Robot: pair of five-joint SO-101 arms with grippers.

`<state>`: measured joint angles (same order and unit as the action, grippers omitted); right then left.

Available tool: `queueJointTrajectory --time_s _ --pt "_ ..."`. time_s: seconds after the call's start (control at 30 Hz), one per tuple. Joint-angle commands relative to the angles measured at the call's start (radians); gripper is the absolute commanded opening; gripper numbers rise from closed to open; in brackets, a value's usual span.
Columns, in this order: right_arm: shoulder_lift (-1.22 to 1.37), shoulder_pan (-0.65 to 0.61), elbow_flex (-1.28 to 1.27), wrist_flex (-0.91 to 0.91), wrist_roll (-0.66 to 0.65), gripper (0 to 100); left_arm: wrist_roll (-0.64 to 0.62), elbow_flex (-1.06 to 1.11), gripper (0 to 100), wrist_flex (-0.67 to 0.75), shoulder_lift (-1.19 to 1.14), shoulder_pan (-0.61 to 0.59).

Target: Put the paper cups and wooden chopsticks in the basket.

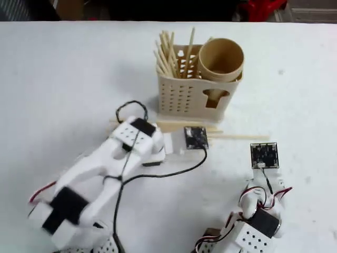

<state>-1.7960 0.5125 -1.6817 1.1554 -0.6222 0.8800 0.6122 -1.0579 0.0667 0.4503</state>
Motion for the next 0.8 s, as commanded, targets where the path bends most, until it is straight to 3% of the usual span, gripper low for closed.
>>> queueJointTrajectory --time_s 0.0,0.17,0.37,0.63,0.77 --pt "0.005 0.005 -0.009 -0.013 0.002 2.4 -0.083 -0.044 2 -0.097 0.289 -0.013" --pt "0.005 0.005 -0.009 -0.013 0.002 2.4 -0.152 -0.044 2 -0.157 0.582 -0.013" --pt "0.005 0.005 -0.009 -0.013 0.002 2.4 -0.347 -0.049 2 0.068 0.794 0.022" --pt "0.005 0.005 -0.009 -0.013 0.002 2.4 -0.571 -0.282 2 0.411 0.582 0.027" --pt "0.005 0.005 -0.009 -0.013 0.002 2.4 -0.638 -0.462 2 0.485 0.39 0.025"
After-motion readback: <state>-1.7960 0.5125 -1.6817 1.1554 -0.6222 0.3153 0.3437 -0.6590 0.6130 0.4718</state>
